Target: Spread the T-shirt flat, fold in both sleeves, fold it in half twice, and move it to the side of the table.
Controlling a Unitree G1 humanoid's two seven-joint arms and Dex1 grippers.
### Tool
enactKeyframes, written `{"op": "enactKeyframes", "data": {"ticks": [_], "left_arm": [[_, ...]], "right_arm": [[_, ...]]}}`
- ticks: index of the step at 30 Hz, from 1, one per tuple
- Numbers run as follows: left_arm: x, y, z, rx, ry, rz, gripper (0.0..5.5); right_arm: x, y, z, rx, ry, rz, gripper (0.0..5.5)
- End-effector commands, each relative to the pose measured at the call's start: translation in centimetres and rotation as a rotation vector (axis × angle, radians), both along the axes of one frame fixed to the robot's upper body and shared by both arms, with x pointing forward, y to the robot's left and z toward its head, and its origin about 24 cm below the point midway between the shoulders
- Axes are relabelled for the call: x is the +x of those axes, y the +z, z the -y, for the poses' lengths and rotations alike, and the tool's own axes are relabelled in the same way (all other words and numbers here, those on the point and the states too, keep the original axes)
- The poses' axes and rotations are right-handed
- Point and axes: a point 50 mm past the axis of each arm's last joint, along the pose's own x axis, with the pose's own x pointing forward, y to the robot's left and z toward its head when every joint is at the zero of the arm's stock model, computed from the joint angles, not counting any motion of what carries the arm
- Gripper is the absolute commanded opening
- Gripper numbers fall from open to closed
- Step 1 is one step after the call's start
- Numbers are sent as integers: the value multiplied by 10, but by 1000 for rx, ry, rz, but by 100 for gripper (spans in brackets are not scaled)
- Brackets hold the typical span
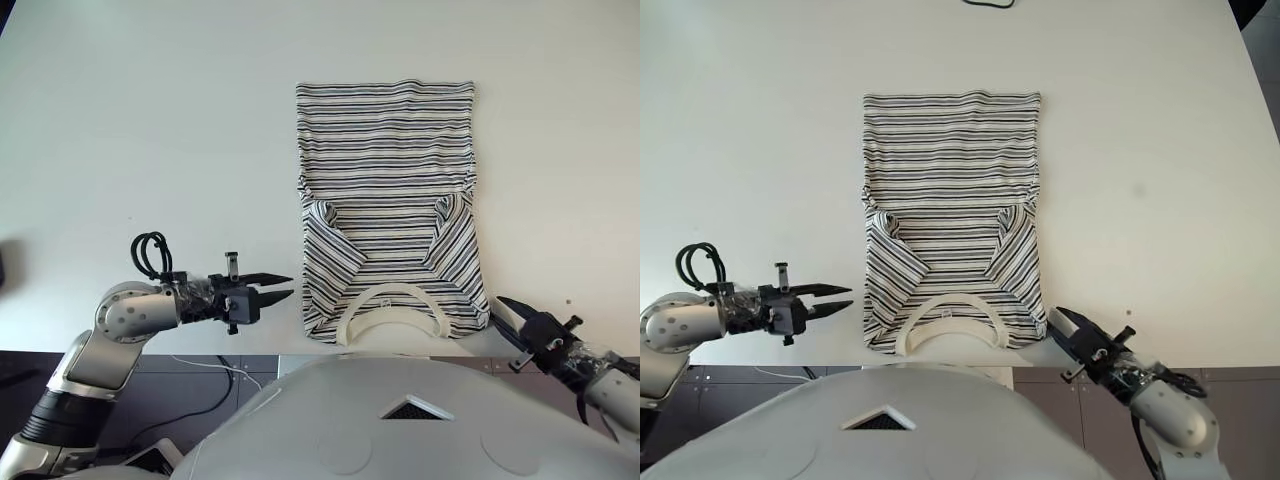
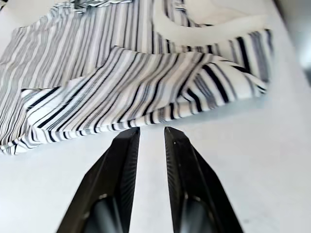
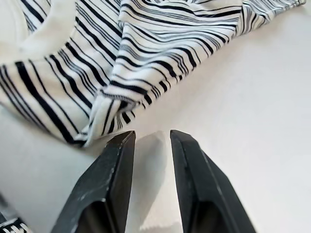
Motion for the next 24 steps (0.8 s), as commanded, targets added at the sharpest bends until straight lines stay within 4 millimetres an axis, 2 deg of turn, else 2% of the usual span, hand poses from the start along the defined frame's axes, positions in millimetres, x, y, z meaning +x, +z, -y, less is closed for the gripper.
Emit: {"op": "enactKeyframes", "data": {"ticks": [1, 3, 11, 17, 24], "left_arm": [[-11, -2, -2, 27, -91, 93, 149], [-17, -6, 4, 23, -126, 152, 178], [-28, -19, 21, 39, -291, 248, 178], [-18, -34, 26, 56, -304, 335, 178], [-17, -41, 29, 48, -321, 362, 178]], "right_arm": [[12, 18, 19, -76, 46, 109, 135], [16, 19, 20, -76, 50, 130, 135], [23, 12, 12, -35, 90, 114, 135], [29, 9, 8, -13, 114, 119, 135], [20, 5, 4, -12, 128, 96, 135]]}}
